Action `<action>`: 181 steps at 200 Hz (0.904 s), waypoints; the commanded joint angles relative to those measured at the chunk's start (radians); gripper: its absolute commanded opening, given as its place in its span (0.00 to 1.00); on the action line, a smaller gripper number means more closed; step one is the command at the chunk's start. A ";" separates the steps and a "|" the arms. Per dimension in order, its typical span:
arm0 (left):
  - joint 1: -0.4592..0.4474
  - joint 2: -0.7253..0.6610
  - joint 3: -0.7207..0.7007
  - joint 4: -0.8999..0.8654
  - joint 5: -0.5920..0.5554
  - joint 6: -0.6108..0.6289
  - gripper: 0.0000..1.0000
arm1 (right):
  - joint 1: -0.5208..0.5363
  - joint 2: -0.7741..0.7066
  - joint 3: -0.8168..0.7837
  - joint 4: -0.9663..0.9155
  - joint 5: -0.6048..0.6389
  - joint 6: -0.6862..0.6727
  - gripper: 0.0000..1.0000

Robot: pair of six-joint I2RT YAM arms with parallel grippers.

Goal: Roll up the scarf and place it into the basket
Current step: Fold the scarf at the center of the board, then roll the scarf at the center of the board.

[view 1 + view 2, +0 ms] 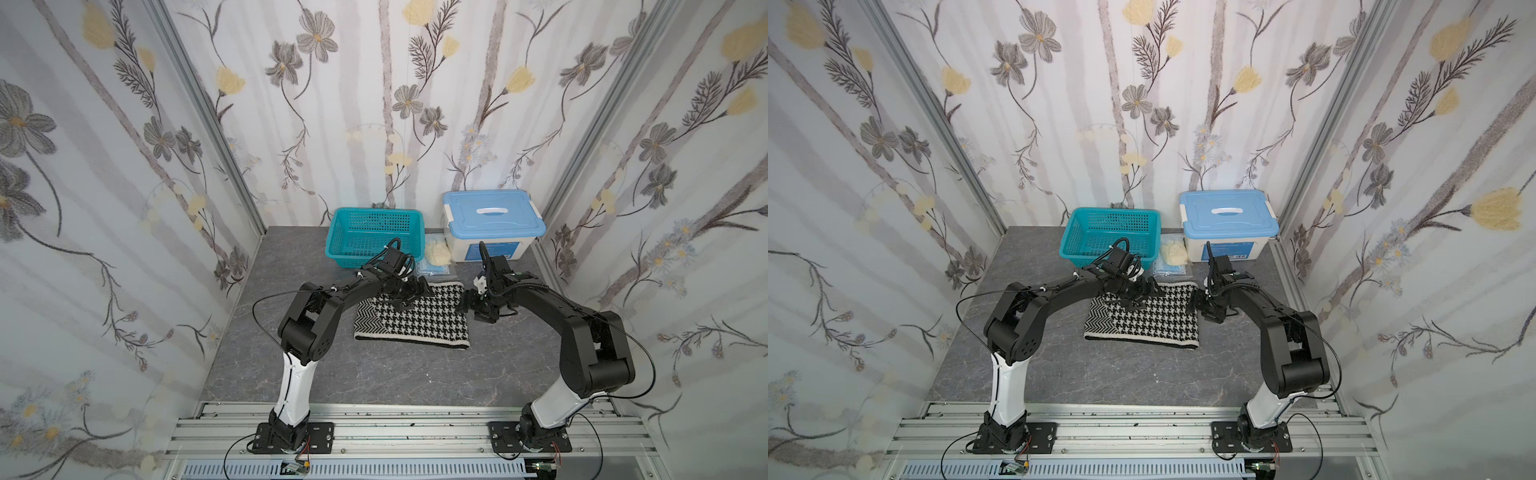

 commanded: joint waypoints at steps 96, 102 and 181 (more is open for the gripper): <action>-0.015 0.093 -0.022 -0.029 0.019 -0.018 0.76 | -0.018 0.110 -0.050 0.211 -0.052 0.113 0.65; -0.016 0.093 -0.029 -0.033 0.016 -0.018 0.76 | -0.018 0.114 -0.052 0.223 -0.058 0.119 0.64; -0.023 0.093 -0.043 0.001 0.040 -0.036 0.76 | -0.012 0.026 -0.104 0.214 -0.083 0.114 0.06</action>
